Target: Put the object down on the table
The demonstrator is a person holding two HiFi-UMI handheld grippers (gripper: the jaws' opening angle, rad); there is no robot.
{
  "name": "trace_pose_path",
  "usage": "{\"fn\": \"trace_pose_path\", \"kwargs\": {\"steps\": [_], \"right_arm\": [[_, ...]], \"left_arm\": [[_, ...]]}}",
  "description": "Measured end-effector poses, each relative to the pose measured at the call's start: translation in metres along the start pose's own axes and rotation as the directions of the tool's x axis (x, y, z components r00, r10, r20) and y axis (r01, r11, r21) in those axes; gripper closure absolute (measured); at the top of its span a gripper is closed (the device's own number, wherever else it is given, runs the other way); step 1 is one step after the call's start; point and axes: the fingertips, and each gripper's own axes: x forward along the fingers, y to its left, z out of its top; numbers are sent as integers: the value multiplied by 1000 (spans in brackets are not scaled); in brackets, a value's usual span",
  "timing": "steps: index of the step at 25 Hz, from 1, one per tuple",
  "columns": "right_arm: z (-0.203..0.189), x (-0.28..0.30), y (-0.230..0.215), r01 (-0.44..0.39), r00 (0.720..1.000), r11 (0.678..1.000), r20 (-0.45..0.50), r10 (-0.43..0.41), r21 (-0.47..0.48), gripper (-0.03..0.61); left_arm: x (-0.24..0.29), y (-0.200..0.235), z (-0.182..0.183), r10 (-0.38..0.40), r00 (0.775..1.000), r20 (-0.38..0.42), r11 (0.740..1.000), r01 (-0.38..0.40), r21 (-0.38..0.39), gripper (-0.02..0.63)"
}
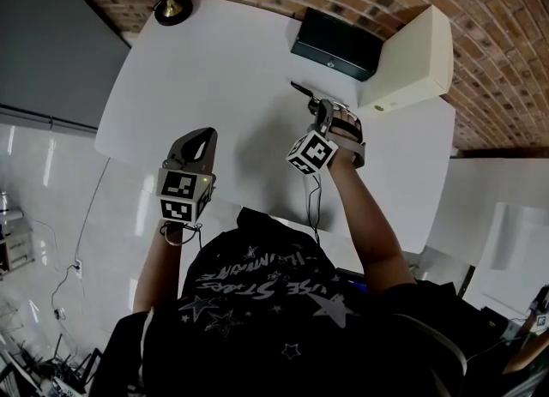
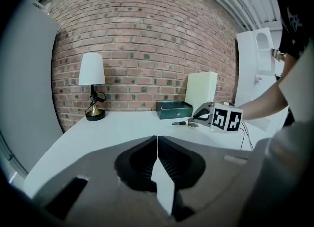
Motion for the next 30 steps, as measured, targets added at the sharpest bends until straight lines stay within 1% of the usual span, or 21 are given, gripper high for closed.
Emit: {"fn": "trace_pose_path", "kwargs": {"steps": [3,7,12,20,23,28,30], "right_arm": [[2,8,5,-10,1000,1000,-14,9,-28,569],[4,15,11,-32,999,999,-24,32,-22,568],[10,20,21,-50,999,998,-12,50,-29,568],[15,18,29,-83,997,996,2,83,21,569],[17,15,28,-81,997,996,7,81,39,568],[14,13,39,-126,992,991,7,126,53,535],[13,11,41,-138,990,988,8,138,67,503]], "left_arm": [[3,3,1,6,1000,-3,1000,-6,-4,594],[5,5,1,13,1000,-8,1000,-13,-9,594],[5,7,-4,19,1000,-19,1000,-19,-10,594],[-1,8,-5,25,1000,-12,1000,-25,-15,594],[-6,8,-5,28,1000,-6,1000,-28,-14,594],[-15,7,-9,30,1000,-1,1000,-30,-4,594],[-19,7,-10,33,999,3,999,-33,-3,594]]}}
